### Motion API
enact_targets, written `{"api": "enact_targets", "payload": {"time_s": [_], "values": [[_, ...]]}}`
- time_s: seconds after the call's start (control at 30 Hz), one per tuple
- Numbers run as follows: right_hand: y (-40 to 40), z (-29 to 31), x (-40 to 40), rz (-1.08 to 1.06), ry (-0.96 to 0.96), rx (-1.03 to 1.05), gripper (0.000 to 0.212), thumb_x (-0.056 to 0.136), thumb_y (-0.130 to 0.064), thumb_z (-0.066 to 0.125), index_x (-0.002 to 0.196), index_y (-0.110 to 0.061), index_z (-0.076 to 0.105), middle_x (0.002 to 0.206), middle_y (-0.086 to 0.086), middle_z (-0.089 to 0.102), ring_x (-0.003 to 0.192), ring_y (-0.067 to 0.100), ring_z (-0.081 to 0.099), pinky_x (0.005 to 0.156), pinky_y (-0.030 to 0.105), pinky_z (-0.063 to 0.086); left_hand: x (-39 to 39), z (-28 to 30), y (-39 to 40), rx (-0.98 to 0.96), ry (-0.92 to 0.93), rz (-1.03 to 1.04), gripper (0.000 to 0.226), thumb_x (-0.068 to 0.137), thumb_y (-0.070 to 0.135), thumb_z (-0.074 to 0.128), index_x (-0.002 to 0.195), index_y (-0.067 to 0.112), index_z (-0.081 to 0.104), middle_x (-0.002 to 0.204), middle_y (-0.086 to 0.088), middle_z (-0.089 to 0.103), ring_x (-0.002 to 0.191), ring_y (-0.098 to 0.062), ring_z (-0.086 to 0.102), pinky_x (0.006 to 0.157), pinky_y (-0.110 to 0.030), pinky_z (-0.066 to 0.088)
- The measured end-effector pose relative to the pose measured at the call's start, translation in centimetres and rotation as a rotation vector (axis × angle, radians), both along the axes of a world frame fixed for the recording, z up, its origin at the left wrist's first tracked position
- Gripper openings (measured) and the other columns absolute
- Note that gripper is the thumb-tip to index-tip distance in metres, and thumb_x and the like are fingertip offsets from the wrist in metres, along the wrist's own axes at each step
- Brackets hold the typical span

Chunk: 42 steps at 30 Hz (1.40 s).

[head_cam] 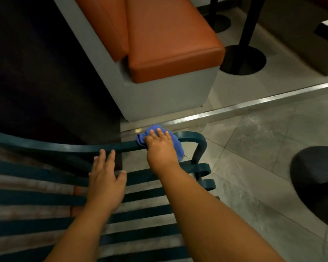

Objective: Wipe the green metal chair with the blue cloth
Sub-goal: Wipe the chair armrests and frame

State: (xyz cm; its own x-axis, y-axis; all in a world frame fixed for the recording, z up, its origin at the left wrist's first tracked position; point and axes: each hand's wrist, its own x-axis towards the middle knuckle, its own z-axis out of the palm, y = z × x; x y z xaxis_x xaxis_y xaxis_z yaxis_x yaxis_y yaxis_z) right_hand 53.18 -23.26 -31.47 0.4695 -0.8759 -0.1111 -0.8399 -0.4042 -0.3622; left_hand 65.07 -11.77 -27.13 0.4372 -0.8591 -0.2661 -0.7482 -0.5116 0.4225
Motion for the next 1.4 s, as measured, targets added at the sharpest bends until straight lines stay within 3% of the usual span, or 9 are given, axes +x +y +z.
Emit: {"api": "enact_targets", "payload": {"time_s": [0.13,0.27,0.37,0.5,0.67,0.77,0.87,1.13,1.4], "values": [[-0.2,-0.8,-2.0,0.010,-0.042,-0.049,0.051,0.093,-0.019,0.053,0.142,-0.028,0.039,0.157,0.000,0.024,0.146,0.021,0.011,0.118,0.041,0.000,1.3,0.5,2.7,-0.021,-0.045,-0.088,0.060,0.099,0.029,0.041,0.151,0.030,0.013,0.159,0.010,-0.007,0.145,-0.009,-0.011,0.118,-0.041,-0.003],[0.3,-1.1,-4.2,-0.337,-0.069,0.035,0.042,0.098,-0.028,0.045,0.139,-0.037,0.040,0.159,-0.003,0.016,0.146,0.033,-0.003,0.115,0.059,0.002,3.0,2.1,3.3,-0.012,-0.176,-0.141,0.060,0.099,0.028,0.038,0.151,0.031,0.009,0.159,0.008,-0.011,0.145,-0.012,-0.015,0.117,-0.043,-0.007],[1.1,-0.9,-2.0,-0.447,-0.040,0.041,0.053,0.093,-0.016,0.055,0.139,-0.035,0.038,0.160,-0.001,0.012,0.144,0.041,-0.005,0.115,0.056,0.006,5.1,3.9,3.1,0.016,-0.300,-0.147,0.061,0.098,0.030,0.037,0.151,0.030,0.007,0.159,0.007,-0.011,0.145,-0.016,-0.015,0.117,-0.047,-0.005],[2.4,-1.0,2.8,-0.208,0.060,-0.047,0.073,0.085,-0.007,0.061,0.145,-0.031,0.028,0.160,0.003,0.010,0.146,0.036,-0.004,0.117,0.047,-0.002,8.1,6.0,3.1,0.021,-0.438,-0.128,0.060,0.099,0.028,0.034,0.151,0.027,0.004,0.160,0.006,-0.010,0.145,-0.019,-0.015,0.117,-0.050,-0.004],[3.4,0.5,9.9,-0.032,0.092,0.029,0.079,0.082,-0.003,0.063,0.147,-0.026,0.024,0.160,0.006,0.009,0.146,0.036,0.000,0.117,0.048,0.001,10.6,8.0,2.9,0.066,-0.510,-0.143,0.059,0.099,0.026,0.032,0.151,0.024,0.004,0.160,0.004,-0.010,0.146,-0.020,-0.014,0.117,-0.053,-0.004],[4.2,1.6,13.9,0.161,0.111,0.117,0.083,0.087,-0.011,0.059,0.151,-0.025,0.008,0.161,0.006,-0.003,0.145,0.038,-0.005,0.117,0.048,0.001,11.4,8.8,2.8,0.098,-0.509,-0.152,0.059,0.099,0.027,0.034,0.151,0.026,0.005,0.160,0.004,-0.009,0.146,-0.019,-0.013,0.116,-0.053,-0.005],[4.6,2.3,14.9,0.296,0.056,0.181,0.067,0.099,-0.029,0.043,0.153,-0.027,0.003,0.161,0.003,-0.008,0.145,0.035,-0.010,0.117,0.046,0.001,12.1,9.6,3.1,0.116,-0.516,-0.147,0.059,0.099,0.028,0.034,0.151,0.027,0.006,0.160,0.005,-0.010,0.146,-0.019,-0.013,0.115,-0.054,-0.006],[4.9,0.7,11.9,-0.070,0.126,0.134,0.080,0.091,-0.017,0.054,0.152,-0.028,0.003,0.160,0.007,-0.010,0.143,0.040,-0.015,0.116,0.055,-0.001,14.3,10.9,5.1,0.174,-0.543,-0.118,0.059,0.100,0.030,0.032,0.151,0.026,0.004,0.160,0.004,-0.011,0.145,-0.023,-0.015,0.113,-0.060,-0.008],[6.7,2.4,19.5,0.086,-0.073,0.217,0.081,0.093,-0.014,0.052,0.151,-0.031,-0.002,0.160,0.002,-0.013,0.144,0.036,-0.016,0.115,0.049,-0.006,16.3,12.3,6.6,0.133,-0.684,0.092,0.065,0.095,0.040,0.037,0.151,0.022,0.008,0.159,-0.010,-0.010,0.144,-0.034,-0.014,0.116,-0.055,-0.003]]}}
